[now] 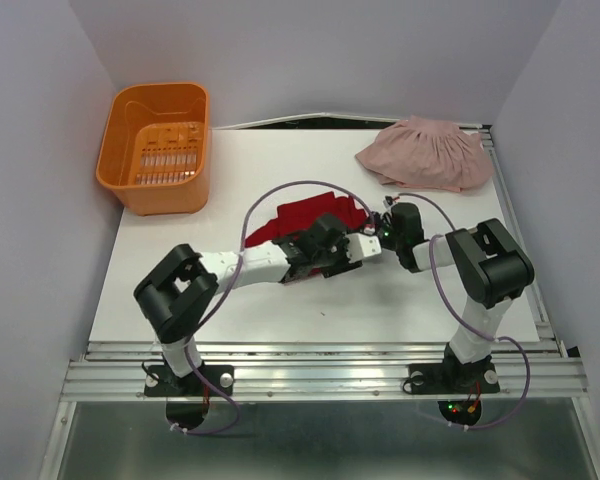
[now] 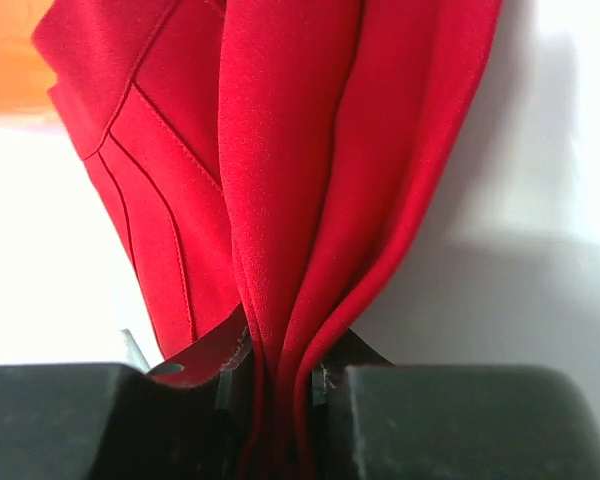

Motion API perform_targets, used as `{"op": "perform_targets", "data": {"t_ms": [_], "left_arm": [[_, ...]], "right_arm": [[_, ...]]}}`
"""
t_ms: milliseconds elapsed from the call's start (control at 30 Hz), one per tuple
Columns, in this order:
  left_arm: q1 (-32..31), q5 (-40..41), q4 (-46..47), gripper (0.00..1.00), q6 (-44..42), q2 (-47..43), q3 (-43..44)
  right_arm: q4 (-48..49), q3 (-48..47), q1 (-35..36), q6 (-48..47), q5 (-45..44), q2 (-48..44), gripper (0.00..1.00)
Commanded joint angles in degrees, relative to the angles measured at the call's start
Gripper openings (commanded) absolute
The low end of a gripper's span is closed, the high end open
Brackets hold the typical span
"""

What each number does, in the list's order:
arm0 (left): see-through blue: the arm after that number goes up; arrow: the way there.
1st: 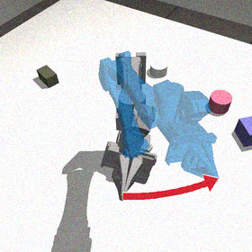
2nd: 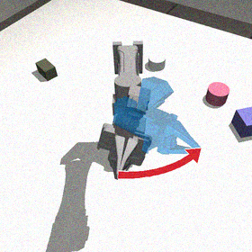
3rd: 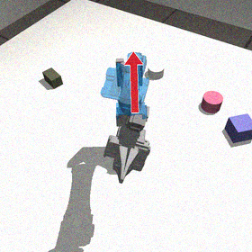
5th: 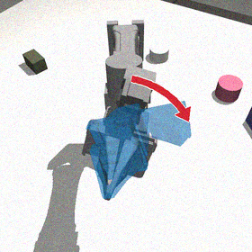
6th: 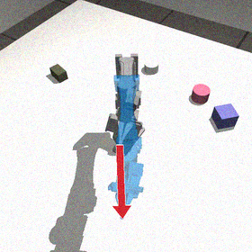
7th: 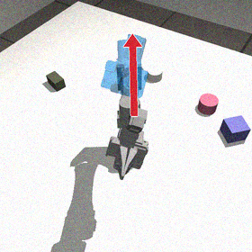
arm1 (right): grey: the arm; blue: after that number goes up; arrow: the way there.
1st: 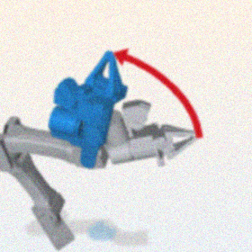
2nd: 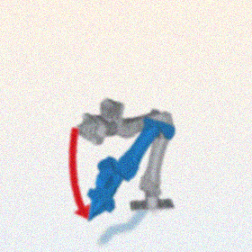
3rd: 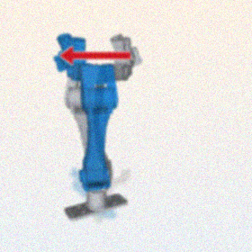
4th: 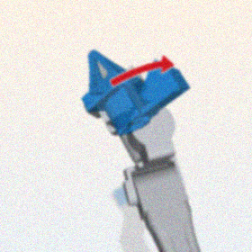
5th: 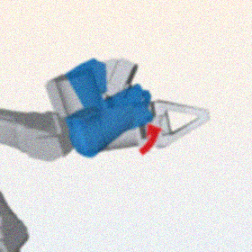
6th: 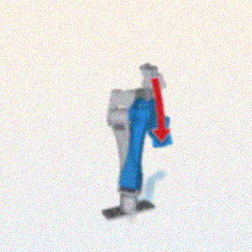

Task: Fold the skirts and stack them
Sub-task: Neatly place the folded skirt to the corner

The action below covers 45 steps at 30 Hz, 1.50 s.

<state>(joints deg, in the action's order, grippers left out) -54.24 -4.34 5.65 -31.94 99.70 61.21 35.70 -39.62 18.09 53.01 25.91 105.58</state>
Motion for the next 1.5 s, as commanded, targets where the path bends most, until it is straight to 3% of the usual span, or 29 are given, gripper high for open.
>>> {"op": "perform_targets", "data": {"t_ms": [0,267,533,867,1467], "left_arm": [[6.8,-8.0,-9.0,0.62,5.8,-11.8,5.8],[16.6,-8.6,-16.3,0.72,6.6,-23.8,5.5],[19.8,-7.5,-14.5,0.82,10.2,-28.3,-0.5],[20.2,-9.2,-14.7,0.83,10.5,-29.8,-3.4],[20.2,-10.4,-14.3,0.84,10.2,-29.6,-3.9]], "right_arm": [[-0.5,-5.9,0.4,-9.5,-2.4,-2.6,0.01],[-21.2,-26.5,0.4,-33.5,-3.1,2.3,0.01],[-24.5,-36.8,0.4,-48.1,-11.1,5.4,0.01],[-29.4,-44.8,-0.7,-62.0,-9.7,4.8,0.01],[-35.5,-65.6,-6.0,-63.4,-12.9,11.6,0.01]]}}
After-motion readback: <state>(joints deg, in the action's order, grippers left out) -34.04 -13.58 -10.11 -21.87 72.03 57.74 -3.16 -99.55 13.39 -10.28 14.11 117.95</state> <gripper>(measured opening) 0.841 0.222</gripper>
